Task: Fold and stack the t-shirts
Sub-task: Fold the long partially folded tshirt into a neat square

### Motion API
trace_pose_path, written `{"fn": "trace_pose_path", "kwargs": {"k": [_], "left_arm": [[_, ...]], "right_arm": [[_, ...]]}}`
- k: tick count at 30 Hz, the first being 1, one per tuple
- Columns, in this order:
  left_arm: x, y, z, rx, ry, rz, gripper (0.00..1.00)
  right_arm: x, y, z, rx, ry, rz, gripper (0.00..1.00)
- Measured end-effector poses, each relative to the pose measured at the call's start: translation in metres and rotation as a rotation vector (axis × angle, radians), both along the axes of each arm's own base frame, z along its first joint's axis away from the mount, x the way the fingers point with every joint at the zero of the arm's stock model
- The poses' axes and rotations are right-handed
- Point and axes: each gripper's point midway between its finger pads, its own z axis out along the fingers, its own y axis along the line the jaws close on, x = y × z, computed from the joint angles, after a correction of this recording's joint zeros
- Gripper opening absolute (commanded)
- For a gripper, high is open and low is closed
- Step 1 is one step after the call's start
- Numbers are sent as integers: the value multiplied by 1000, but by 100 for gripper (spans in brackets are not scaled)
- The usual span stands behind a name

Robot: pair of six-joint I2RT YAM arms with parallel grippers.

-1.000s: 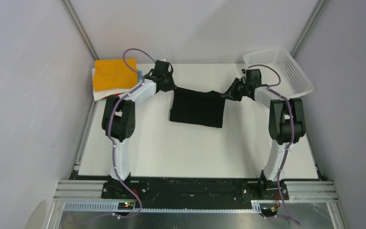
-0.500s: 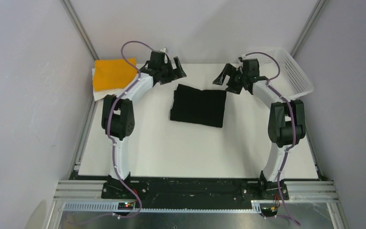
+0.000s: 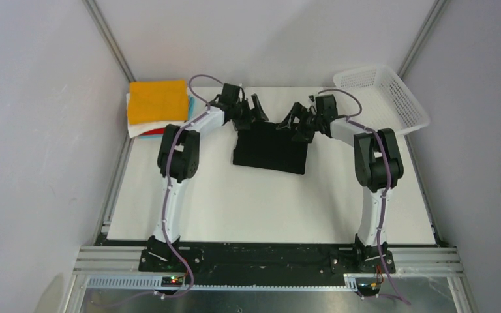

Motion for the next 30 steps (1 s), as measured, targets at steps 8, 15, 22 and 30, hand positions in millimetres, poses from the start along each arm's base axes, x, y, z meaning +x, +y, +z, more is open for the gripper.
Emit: {"fn": "trace_pose_path", "kwargs": {"k": [8, 15, 22, 30], "left_arm": [[-43, 19, -24, 26, 71, 38, 100], [-142, 40, -31, 93, 135, 45, 100], [-251, 48, -36, 197, 126, 16, 100], [-270, 66, -2, 232, 27, 68, 100]], "right_arm": [[-36, 6, -29, -3, 69, 28, 99], [-127, 12, -32, -34, 92, 85, 99], [-228, 18, -36, -123, 91, 147, 99], [-239, -6, -2, -181, -10, 51, 99]]}}
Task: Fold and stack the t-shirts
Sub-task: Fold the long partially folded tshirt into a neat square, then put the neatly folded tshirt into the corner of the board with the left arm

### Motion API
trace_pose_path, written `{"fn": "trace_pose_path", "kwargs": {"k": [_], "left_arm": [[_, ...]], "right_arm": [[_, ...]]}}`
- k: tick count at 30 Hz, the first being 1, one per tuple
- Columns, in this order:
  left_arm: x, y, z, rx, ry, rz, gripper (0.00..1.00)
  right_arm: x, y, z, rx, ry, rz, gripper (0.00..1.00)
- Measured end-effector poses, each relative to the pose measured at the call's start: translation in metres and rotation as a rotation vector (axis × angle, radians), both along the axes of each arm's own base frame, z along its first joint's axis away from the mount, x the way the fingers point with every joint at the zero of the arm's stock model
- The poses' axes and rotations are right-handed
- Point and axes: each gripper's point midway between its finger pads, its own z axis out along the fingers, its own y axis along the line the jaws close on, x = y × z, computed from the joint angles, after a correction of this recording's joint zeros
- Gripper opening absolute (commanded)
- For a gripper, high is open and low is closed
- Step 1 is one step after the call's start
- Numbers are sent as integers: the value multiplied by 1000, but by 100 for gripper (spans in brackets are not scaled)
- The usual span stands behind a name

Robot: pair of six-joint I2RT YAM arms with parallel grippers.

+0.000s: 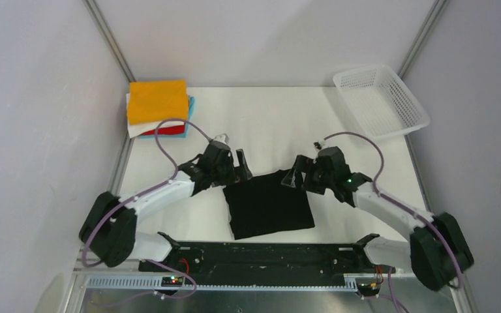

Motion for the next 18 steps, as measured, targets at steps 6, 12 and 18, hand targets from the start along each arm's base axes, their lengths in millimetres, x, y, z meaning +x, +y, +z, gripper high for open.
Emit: {"fn": "trace_pose_path", "kwargs": {"k": [6, 12, 18], "left_arm": [[-10, 15, 34, -82, -116, 59, 100], [-58, 43, -30, -17, 55, 115, 100], [-63, 30, -42, 8, 97, 116, 82]], "right_arm": [[14, -45, 49, -27, -170, -203, 100], [13, -100, 50, -96, -185, -400, 99], [6, -124, 33, -125, -136, -473, 99]]}}
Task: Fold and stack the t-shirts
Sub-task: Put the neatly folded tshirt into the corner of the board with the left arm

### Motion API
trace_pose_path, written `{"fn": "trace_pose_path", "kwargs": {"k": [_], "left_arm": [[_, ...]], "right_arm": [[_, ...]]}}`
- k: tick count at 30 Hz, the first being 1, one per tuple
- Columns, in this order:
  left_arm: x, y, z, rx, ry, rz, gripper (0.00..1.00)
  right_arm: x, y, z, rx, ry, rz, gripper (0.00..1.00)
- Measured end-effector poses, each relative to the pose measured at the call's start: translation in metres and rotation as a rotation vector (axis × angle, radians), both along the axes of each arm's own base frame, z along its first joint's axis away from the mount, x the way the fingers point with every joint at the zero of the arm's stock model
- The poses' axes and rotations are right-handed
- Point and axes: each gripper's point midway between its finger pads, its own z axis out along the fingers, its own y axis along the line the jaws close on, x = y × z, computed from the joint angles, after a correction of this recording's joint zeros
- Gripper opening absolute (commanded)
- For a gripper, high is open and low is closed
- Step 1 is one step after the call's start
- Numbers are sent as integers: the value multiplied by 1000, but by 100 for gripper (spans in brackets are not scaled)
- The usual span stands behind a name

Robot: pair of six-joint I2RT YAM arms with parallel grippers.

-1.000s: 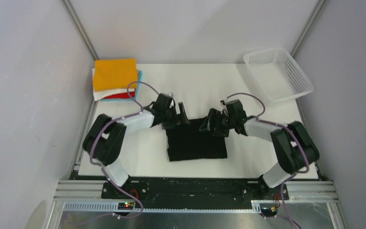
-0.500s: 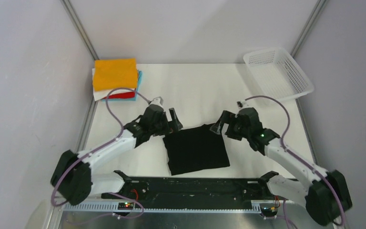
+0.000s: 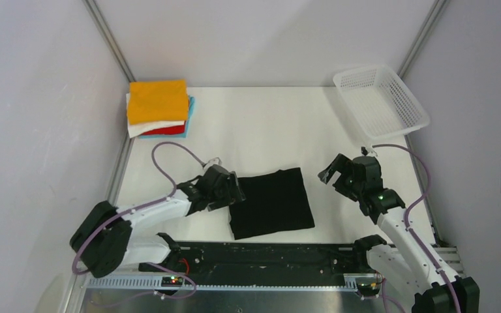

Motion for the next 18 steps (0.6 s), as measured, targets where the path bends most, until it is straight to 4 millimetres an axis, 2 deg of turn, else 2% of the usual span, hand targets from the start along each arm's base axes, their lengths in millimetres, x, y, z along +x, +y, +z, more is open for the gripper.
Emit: {"fn": "trace_pose_path", "kwargs": {"k": [1, 2, 3, 4, 6, 8, 11, 14, 18], "left_arm": [[2, -6, 1, -3, 1, -3, 71], [3, -12, -2, 2, 8, -9, 66], [4, -19, -3, 3, 15, -13, 52], [6, -25, -5, 9, 19, -17, 45], [10, -36, -9, 18, 24, -20, 13], [13, -42, -13, 35, 25, -20, 2], [26, -50, -13, 82, 3, -29, 0], [45, -49, -10, 193, -54, -68, 0], [83, -25, 4, 449, -188, -133, 0]], "right_arm": [[-1, -2, -2, -1, 7, -6, 99], [-1, -3, -3, 0, 13, -9, 99], [-1, -4, -4, -1, 16, -10, 100], [-1, -5, -4, -1, 18, -14, 99], [-1, -5, -5, 0, 25, -12, 99], [-1, -6, -6, 2, 28, -8, 99], [-1, -7, -6, -1, 28, -4, 99], [-1, -10, -6, -13, 27, -3, 99], [-1, -13, -5, -30, 16, 6, 100]]}}
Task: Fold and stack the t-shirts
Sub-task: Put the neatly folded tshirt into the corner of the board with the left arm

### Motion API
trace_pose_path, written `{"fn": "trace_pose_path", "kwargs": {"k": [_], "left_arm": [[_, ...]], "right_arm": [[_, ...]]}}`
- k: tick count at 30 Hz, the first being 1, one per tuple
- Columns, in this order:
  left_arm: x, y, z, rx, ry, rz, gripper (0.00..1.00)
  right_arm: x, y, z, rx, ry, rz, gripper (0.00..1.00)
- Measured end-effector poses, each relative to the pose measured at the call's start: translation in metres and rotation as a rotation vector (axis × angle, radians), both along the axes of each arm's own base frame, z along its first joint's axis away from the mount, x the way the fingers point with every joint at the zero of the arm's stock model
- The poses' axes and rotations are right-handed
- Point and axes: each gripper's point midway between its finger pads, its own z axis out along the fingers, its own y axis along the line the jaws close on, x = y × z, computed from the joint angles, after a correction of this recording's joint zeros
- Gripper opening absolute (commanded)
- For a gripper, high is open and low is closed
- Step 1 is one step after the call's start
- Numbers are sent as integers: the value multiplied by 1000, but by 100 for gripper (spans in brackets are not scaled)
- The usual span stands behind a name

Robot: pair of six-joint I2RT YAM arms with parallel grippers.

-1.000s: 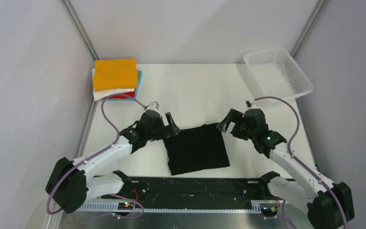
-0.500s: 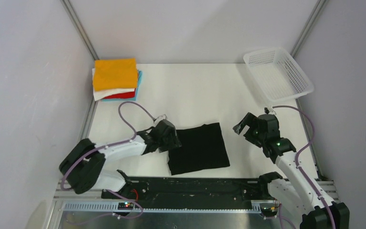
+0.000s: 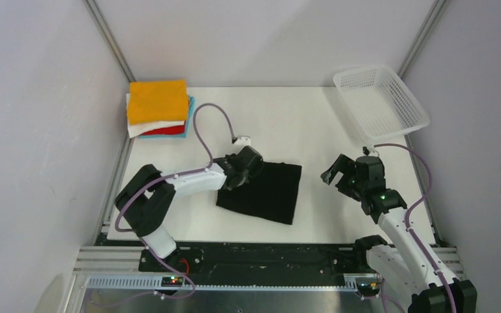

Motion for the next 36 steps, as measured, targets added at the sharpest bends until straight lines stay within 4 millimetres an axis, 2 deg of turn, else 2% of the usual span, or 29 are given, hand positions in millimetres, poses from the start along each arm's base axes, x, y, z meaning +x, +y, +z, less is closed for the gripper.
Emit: {"fn": "trace_pose_path", "kwargs": {"k": [5, 9, 15, 20, 26, 29, 36], "left_arm": [[62, 38, 35, 297, -126, -55, 0], [113, 68, 57, 441, -171, -45, 0], [174, 117, 89, 560, -230, -26, 0], [223, 159, 131, 612, -309, -2, 0], [259, 206, 172, 670, -363, 7, 0], [269, 220, 191, 678, -390, 0, 0], [282, 220, 246, 683, -480, 6, 0]], "right_arm": [[0, -2, 2, -24, -16, 13, 99], [1, -8, 1, -56, -22, 7, 99], [3, -14, -4, -93, -10, 1, 99], [3, -17, -17, -111, 34, 2, 99], [4, -21, -28, -134, 67, -7, 99], [5, -23, -32, -148, 79, -14, 99], [6, -27, -39, -164, 104, -24, 100]]}}
